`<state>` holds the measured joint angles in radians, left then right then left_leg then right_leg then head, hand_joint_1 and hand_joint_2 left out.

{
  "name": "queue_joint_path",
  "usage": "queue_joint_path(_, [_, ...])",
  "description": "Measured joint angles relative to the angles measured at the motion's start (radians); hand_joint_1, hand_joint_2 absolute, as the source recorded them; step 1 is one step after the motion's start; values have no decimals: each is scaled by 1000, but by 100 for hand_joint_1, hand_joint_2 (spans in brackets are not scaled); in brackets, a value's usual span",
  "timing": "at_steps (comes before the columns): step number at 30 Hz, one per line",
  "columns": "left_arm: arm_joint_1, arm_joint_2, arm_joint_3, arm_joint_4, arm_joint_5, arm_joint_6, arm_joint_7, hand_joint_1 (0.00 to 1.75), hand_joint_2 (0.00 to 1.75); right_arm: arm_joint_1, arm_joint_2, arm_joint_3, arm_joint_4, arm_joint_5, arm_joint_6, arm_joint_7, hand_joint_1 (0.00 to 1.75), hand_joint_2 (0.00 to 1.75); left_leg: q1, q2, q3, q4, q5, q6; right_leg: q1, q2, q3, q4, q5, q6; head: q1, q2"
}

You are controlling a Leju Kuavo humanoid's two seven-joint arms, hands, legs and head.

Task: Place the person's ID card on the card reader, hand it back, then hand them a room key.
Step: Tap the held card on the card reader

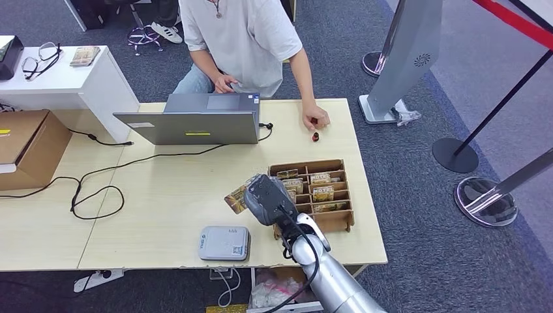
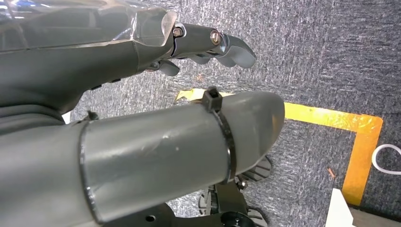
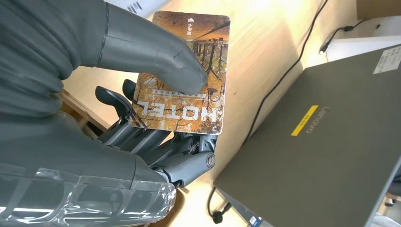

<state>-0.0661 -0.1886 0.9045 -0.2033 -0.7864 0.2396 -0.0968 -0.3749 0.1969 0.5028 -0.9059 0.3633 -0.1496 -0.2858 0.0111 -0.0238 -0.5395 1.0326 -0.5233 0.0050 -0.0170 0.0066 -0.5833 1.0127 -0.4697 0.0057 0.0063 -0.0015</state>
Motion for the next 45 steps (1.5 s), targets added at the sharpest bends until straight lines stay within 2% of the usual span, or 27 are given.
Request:
queue_joint_path(11, [2,0,19,0,9,-1,-6,0,0,102,-49,23,-163,2,48,27,175,175,0,0,-1,0,0,0,0,0,-1,0,0,0,0,0])
queue_joint_path(18, [3,0,24,0,11,4,-3,0,0,118,-66,26,-167,-19,60,24,175,175,0,0,-1,0,0,1,0,0,-1,0,0,0,0,0])
queue_joint_path(45, [-1,-11,24,0,1,6,-8,0,0,150,-62,107,-183,-72,153,14,175,175,0,0,-1,0,0,1,0,0,-1,0,0,0,0,0])
